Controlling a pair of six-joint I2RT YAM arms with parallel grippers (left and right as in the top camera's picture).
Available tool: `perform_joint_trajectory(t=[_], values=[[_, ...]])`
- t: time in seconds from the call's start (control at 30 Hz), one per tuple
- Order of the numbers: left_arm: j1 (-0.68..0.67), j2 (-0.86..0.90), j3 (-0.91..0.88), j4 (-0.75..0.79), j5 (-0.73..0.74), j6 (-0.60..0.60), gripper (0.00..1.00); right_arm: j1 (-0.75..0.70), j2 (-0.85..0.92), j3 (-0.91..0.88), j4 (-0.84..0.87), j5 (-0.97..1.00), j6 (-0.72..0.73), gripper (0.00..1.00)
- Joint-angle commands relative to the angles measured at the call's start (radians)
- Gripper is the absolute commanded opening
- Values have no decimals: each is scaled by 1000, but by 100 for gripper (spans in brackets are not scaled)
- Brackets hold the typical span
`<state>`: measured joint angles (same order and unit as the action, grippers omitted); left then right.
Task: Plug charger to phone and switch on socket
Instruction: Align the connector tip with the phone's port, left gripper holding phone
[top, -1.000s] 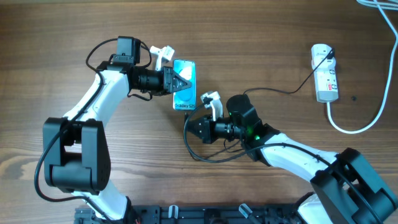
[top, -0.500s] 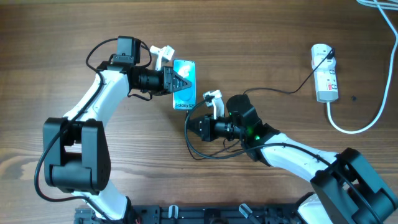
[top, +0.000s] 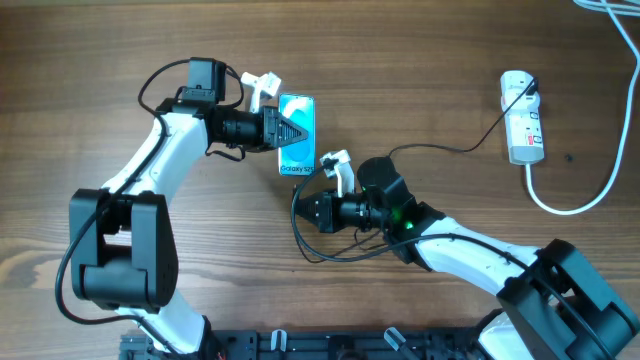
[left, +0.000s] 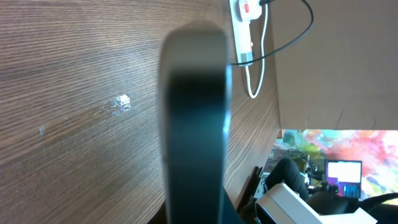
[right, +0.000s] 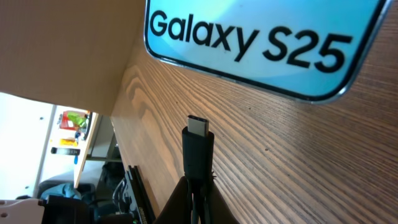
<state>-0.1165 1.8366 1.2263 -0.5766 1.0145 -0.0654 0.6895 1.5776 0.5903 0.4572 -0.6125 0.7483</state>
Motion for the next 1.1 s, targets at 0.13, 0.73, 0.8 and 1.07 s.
perform_joint_trajectory(t=[0.13,0.73,0.8,1.07], values=[[-49,-3,2,22,11,37,4,3,5,-7,2,63,-5,4],[-50,-3,2,24,-47,36,4,3,5,-7,-54,146,-15,4],[-50,-3,2,24,-47,36,4,3,5,-7,-53,145,-14,4],[-50,-3,2,35,-47,36,4,3,5,-7,-27,64,-16,4]])
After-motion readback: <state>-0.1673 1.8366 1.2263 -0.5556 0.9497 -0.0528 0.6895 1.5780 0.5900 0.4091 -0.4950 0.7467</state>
